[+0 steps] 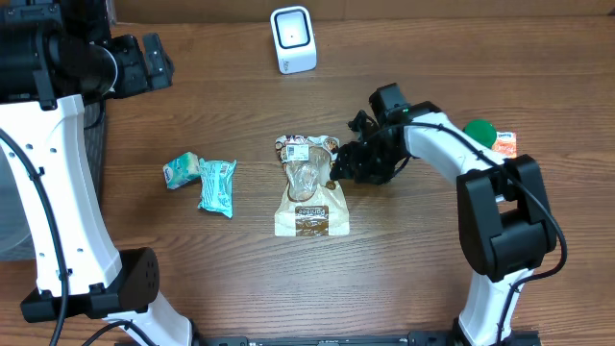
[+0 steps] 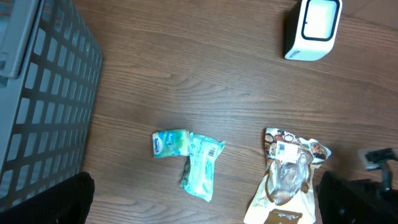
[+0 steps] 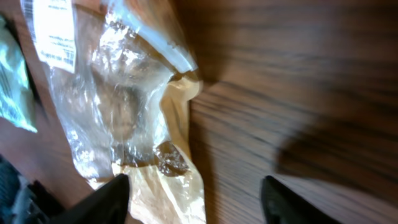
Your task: Scan the item barcode
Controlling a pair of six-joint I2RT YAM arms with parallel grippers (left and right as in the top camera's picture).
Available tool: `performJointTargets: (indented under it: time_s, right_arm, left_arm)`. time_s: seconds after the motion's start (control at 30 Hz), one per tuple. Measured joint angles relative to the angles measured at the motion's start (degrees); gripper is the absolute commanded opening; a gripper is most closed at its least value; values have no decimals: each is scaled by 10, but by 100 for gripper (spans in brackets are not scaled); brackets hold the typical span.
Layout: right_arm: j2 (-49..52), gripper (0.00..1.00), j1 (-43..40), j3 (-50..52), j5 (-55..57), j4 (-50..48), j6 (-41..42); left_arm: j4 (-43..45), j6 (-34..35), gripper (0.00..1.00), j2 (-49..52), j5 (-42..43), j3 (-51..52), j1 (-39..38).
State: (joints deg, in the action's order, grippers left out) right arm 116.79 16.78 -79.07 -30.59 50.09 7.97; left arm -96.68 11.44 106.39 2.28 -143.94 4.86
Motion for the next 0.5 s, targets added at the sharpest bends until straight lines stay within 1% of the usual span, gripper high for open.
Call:
performJointTargets:
  time_s: [0.13,0.23,0.33,0.5]
  right_arm:
    - [0,79,-33,-8,-31,0,-22]
    - [0,82,-53,-8,-53,-19,-31]
    - [0,82,-56,-8,-67,-50,-37]
    - [20,76,-44,-8,-102,-98,-35]
  left_arm:
    - [0,0,100,0,0,0,0]
    - [0,0,100,0,0,0,0]
    - [0,0,99,0,0,0,0]
    - [0,0,100,0,0,0,0]
